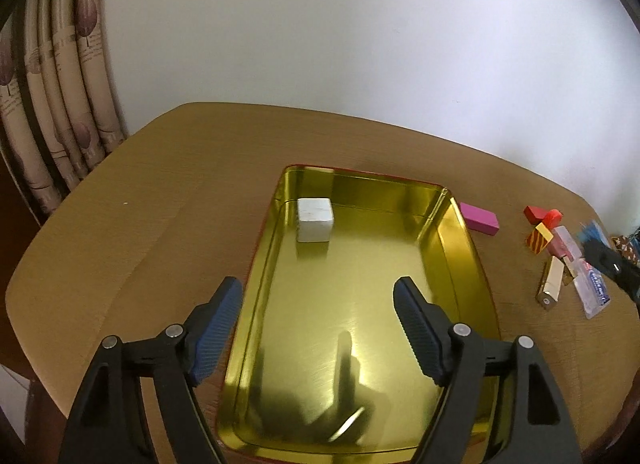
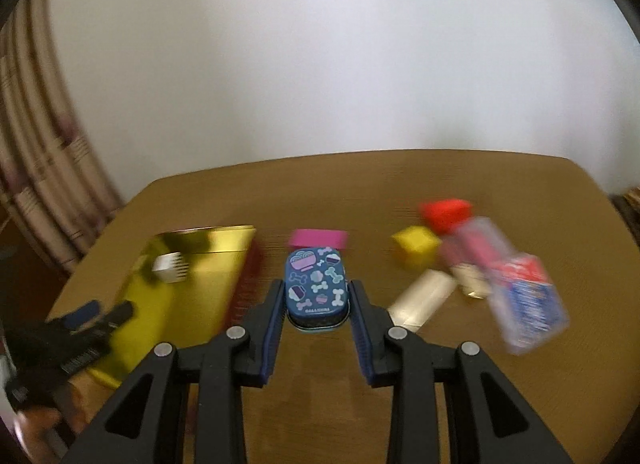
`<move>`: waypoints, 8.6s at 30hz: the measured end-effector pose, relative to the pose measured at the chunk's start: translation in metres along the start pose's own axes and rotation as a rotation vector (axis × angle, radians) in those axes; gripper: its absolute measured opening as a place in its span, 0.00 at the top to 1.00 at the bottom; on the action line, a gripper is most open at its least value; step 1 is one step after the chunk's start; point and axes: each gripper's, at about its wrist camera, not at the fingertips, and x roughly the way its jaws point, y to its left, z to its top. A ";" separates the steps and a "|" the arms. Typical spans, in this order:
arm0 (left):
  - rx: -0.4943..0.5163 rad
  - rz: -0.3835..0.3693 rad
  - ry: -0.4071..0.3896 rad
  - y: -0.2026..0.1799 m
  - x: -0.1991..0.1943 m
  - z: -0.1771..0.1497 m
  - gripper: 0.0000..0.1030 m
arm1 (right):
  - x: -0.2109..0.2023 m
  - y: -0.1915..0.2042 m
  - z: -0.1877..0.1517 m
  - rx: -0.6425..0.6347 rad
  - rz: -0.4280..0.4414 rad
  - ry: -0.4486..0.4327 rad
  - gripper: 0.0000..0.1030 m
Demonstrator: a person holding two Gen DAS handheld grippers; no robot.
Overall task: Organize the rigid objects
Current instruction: 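Lower the mint tin into the tray beside the white cube and open the right gripper, then move the left gripper to the silver ribbed bar and grasp it, then carry the silver bar into the tray while the right gripper grasps the clear floss box, then open the left gripper and withdraw it from the tray, then lower the floss box into the tray and open the right gripper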
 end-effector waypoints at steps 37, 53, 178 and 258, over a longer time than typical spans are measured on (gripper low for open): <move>-0.128 0.090 0.016 0.040 0.005 0.006 0.16 | 0.158 0.114 0.027 -0.137 0.107 0.363 0.58; -0.074 -0.034 -0.021 0.017 -0.008 0.002 0.16 | 0.035 0.024 0.016 -0.111 0.007 0.098 0.56; 0.269 -0.349 -0.033 -0.137 -0.018 0.008 0.74 | 0.018 -0.226 -0.050 0.258 -0.326 0.051 0.33; -0.143 0.089 -0.066 0.060 -0.018 0.014 0.29 | 0.102 0.116 0.005 -0.267 -0.257 0.154 0.35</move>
